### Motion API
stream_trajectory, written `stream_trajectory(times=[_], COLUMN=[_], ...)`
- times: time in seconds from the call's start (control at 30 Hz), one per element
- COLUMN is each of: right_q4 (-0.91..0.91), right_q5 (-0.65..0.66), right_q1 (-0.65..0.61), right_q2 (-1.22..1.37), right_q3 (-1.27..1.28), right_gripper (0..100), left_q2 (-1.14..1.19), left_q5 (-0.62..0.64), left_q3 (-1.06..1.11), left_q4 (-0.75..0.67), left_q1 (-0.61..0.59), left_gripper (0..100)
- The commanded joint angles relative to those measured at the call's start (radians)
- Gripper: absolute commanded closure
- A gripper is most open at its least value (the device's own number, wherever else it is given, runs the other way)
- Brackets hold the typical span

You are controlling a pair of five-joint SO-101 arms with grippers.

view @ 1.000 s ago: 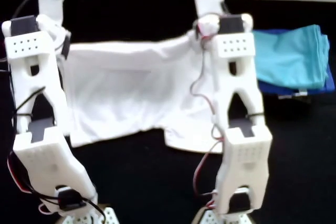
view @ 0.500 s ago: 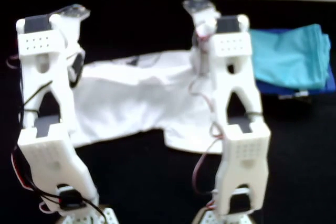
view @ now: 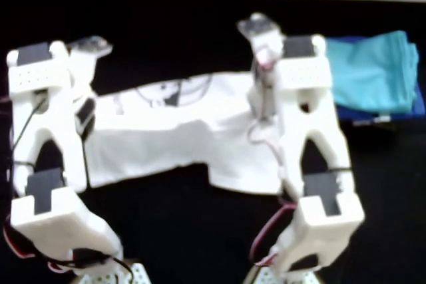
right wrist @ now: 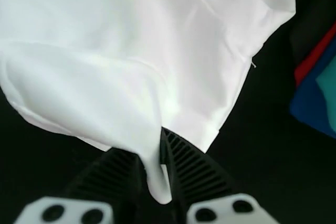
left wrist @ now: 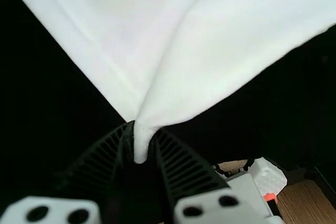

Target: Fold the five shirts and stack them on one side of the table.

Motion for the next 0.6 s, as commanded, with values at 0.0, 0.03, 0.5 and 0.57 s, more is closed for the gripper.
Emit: stream_trajectory(times=[0.0, 0.03, 0.5, 0.57], right_q4=[-0.062, -0.079, -0.282, -0.295], right_q5=[0.008, 0.011, 0.083, 0.083], right_q1=[0.008, 0.008, 0.010, 0.010], right_q2=[-0.124, -0.142, -0.255, -0.255], right_q3=[0.171, 0.219, 0.602, 0.607], right_gripper=[99.2, 99.2, 99.2, 99.2], left_q2=[-0.059, -0.061, -0.058, -0.058], left_q5=[-0.011, -0.011, -0.011, -0.011], left_q3=[0.113, 0.147, 0.403, 0.420], left_q4=[-0.066, -0.078, -0.262, -0.281], left_q1=[-0.022, -0.022, -0.022, -0.022], left_gripper=[99, 99, 99, 99])
